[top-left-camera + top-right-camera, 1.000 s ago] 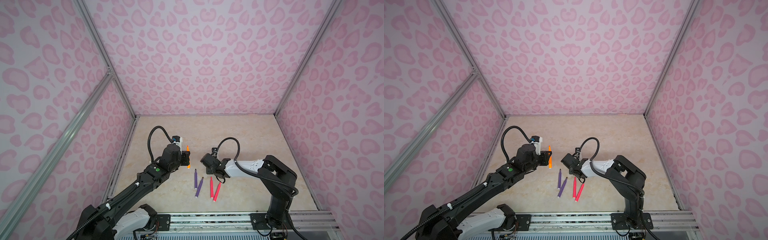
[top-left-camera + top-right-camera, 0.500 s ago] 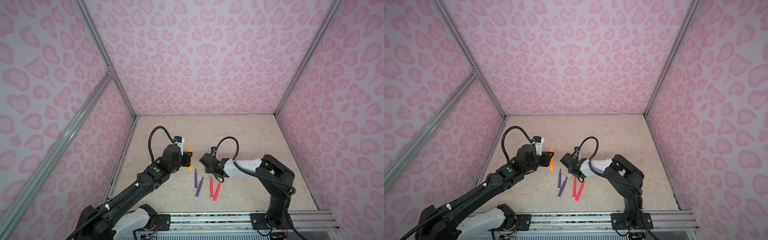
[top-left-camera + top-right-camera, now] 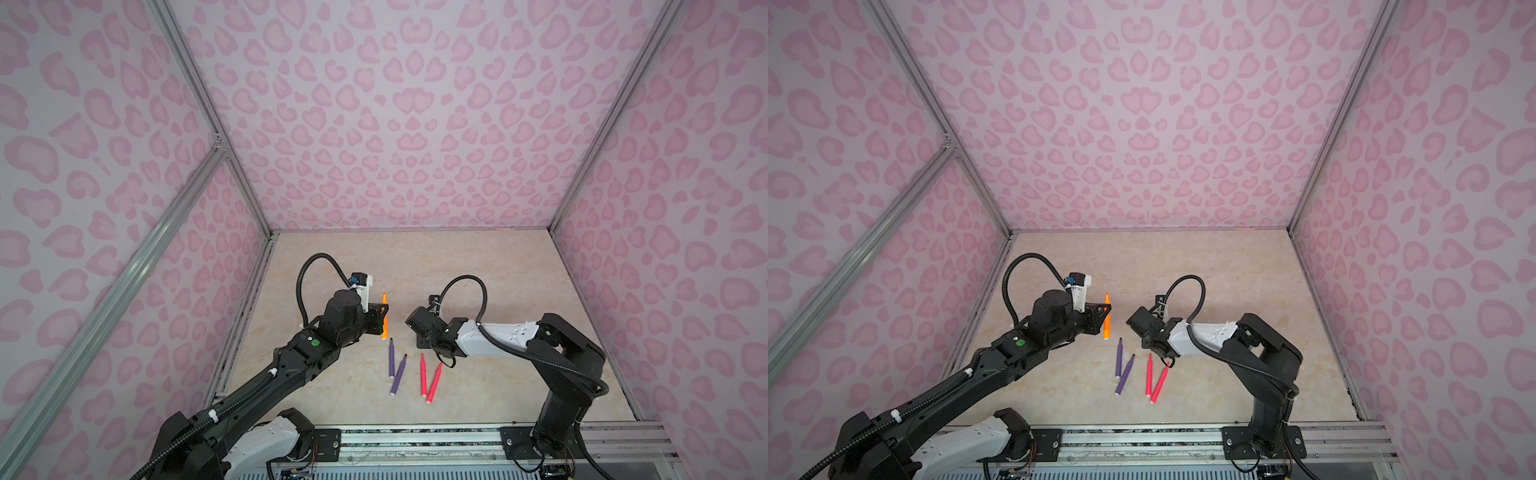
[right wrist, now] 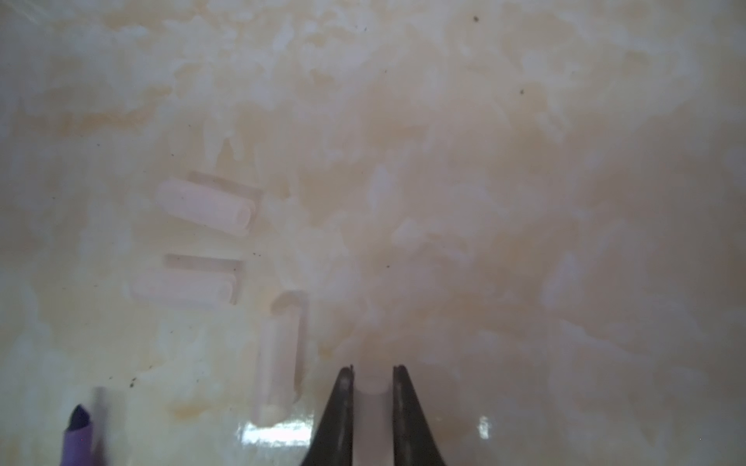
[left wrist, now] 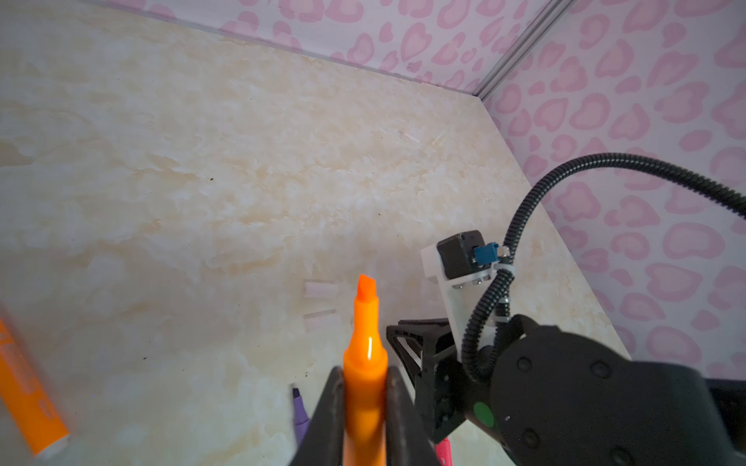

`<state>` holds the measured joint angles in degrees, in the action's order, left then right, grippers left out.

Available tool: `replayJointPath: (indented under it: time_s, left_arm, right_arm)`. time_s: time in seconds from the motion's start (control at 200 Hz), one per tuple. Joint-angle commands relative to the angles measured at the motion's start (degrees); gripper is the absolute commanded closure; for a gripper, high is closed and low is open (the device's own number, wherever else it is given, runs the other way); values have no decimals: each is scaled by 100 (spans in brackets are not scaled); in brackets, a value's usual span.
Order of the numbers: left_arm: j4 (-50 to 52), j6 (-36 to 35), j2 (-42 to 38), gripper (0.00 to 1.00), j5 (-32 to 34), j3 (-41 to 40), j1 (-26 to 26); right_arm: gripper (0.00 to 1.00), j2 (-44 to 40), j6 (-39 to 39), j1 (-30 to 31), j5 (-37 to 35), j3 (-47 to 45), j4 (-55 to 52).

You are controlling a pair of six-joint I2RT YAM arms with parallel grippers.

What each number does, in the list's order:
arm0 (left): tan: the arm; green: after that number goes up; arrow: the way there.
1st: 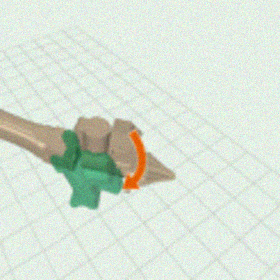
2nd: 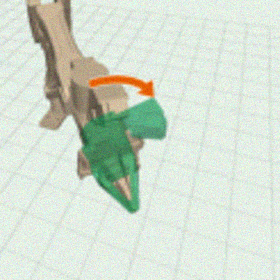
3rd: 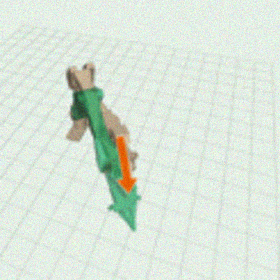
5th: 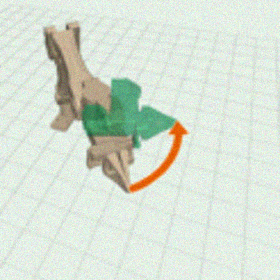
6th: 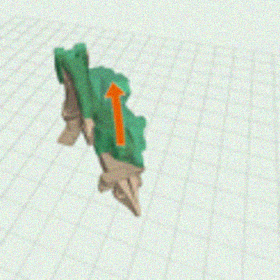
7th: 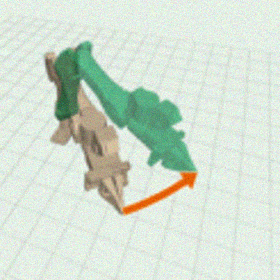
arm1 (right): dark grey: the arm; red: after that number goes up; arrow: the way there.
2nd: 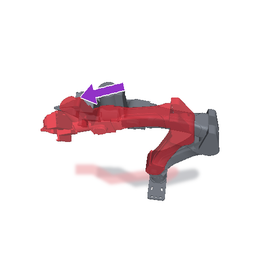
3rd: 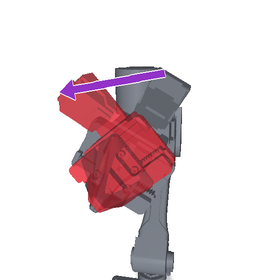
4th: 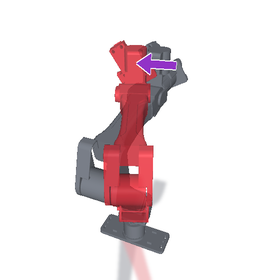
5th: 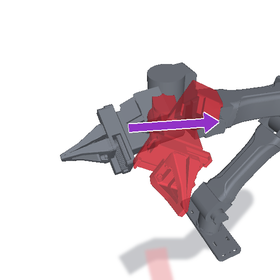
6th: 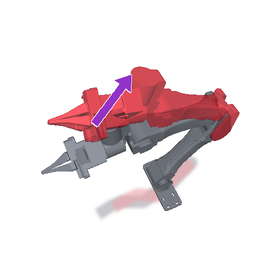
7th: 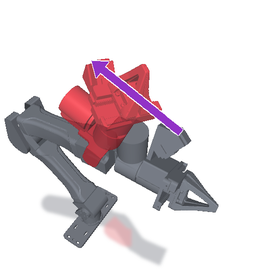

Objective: Insert pens into pen caps
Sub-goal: Pick up the pen cap from the center of the table, then put on the pen cap to the pen.

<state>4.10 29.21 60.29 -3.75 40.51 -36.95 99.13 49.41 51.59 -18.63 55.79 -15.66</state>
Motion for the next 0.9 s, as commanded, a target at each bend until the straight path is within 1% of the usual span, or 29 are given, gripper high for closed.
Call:
replayJointPath:
  time_s: [0.0, 0.08, 0.16, 0.235, 0.305, 0.41, 0.595, 0.695, 0.895]
  left_arm:
    - [-488, -151, -85, 97, -442, -43, -87]
    - [-671, -229, -163, 97, -743, -90, -213]
    - [-909, -407, -218, 97, -989, -144, -430]
    - [-1032, -598, -211, 97, -1032, -164, -683]
    - [-1209, -683, -169, 97, -1221, -205, -823]
    - [-1450, -715, -123, 97, -1470, -260, -950]
    - [-1813, -716, -176, 97, -1901, -361, -1033]
    - [-1910, -685, -176, 97, -2069, -394, -1032]
    - [-1934, -680, -132, 97, -2159, -372, -1026]
  right_arm:
    - [92, -602, 130, -70, -299, -125, -3]
    - [94, -1278, 122, -137, -325, -257, 119]
    - [100, -1958, 121, -219, -319, -402, 341]
    - [100, -2594, 60, -252, -292, -632, 802]
    - [100, -3119, 45, -258, -308, -838, 1204]
    - [100, -3670, -41, -246, -92, -1091, 1749]
    - [100, -4053, -24, -120, 326, -1314, 2377]
    - [100, -4175, -151, 24, 281, -1331, 2555]
    - [100, -4253, -295, 254, 359, -1343, 2878]
